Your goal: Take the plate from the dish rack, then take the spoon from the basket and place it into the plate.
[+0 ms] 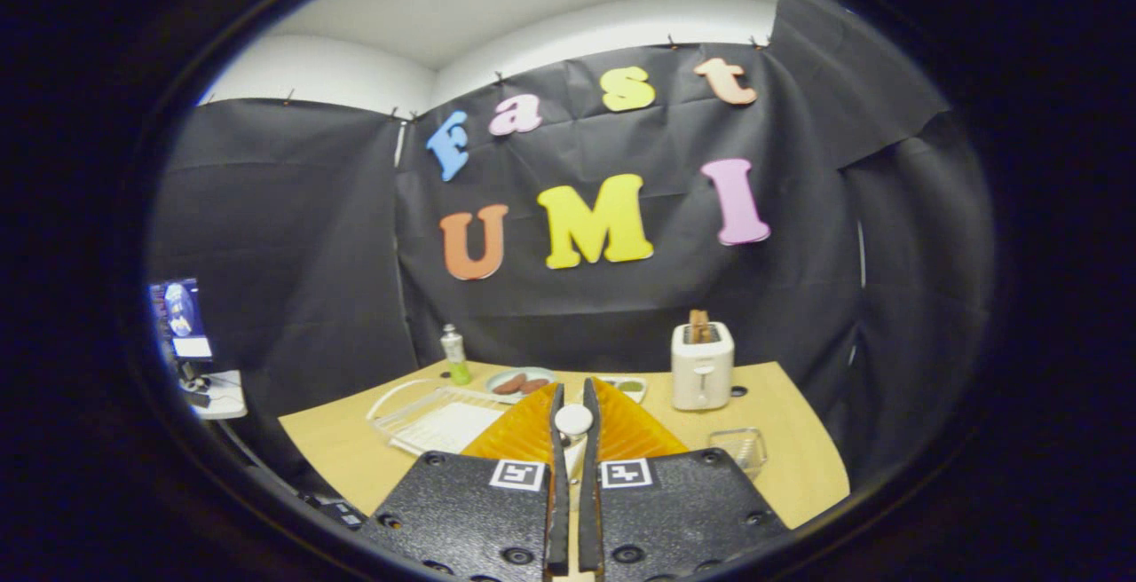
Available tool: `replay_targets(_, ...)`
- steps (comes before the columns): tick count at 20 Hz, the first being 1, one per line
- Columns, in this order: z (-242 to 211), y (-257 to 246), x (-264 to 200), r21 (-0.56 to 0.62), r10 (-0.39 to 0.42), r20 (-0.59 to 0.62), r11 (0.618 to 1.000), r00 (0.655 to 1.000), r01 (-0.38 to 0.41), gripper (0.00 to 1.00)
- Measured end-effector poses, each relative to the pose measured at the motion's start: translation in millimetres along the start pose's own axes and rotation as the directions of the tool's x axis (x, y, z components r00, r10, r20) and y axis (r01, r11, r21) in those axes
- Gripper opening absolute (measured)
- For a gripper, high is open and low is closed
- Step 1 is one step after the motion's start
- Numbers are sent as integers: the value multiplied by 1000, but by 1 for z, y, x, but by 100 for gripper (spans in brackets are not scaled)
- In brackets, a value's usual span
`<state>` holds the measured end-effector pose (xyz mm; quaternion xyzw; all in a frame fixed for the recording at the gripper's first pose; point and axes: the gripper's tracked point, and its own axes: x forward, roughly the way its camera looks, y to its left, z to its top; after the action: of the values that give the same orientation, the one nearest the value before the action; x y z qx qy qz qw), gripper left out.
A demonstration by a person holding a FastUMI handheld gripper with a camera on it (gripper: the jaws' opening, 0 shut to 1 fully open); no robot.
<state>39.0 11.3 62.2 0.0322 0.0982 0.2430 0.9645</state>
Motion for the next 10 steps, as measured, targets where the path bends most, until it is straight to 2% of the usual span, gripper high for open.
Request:
replay_targets(2, -17, 34, 9, -20, 78, -52, 997, 996, -79, 10)
replay_targets(5, -56, 74, 23, -45, 181, -166, 981, 969, -190, 10)
replay_targets(10, -110, 106, 38, -88, 248, -338, 952, 908, -292, 10)
